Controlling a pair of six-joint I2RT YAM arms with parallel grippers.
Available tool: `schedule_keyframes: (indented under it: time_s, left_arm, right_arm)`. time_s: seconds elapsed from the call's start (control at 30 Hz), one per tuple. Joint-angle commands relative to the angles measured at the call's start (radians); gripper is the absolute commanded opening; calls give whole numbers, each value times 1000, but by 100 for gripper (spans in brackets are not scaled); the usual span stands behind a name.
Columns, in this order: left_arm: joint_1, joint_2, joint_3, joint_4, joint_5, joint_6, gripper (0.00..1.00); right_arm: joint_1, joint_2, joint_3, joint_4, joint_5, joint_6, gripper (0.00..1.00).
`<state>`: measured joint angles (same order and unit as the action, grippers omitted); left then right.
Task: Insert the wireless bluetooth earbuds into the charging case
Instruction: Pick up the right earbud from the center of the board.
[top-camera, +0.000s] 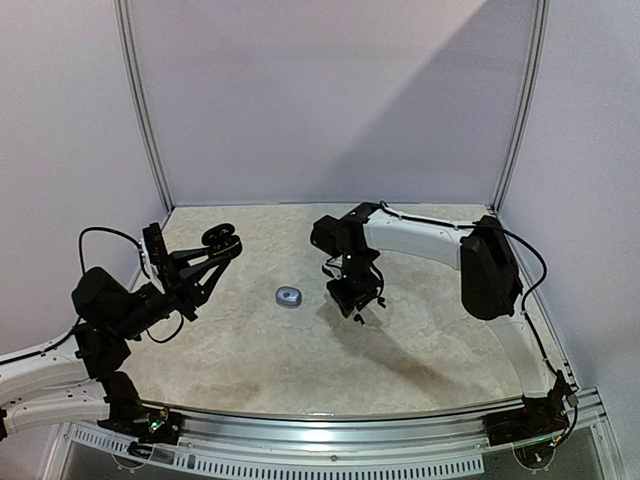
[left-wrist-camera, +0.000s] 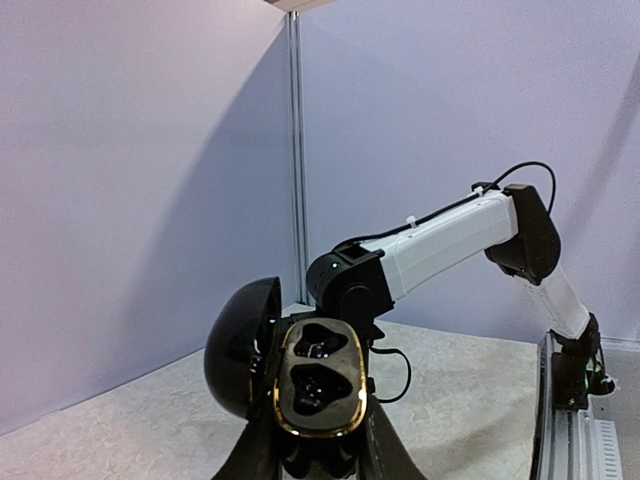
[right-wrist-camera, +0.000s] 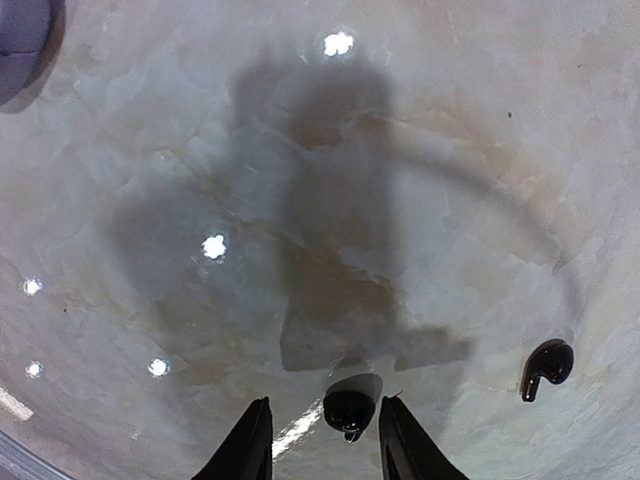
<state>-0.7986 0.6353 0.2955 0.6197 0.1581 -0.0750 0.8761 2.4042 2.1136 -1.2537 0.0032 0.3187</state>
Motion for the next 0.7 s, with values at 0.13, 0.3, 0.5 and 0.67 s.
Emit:
schedule_keyframes:
  time_s: [0.13,0.3,0.5,0.67]
  left_arm:
    - [-14,-8,-13,-6,13,17,0]
    - [-14,-6,-10,-6,14,19,0]
    - [-14,-3,-10,-5,17,27,0]
    - [-14,-3,-7,-6,16,30,0]
  right_arm:
    - [4,42,-32,-10,54,19,38]
    - [4,46,-42,-16,40,19,28]
    - [4,35,-61,-10,38,22,27]
    - [4,34,-60,-9,38,19,12]
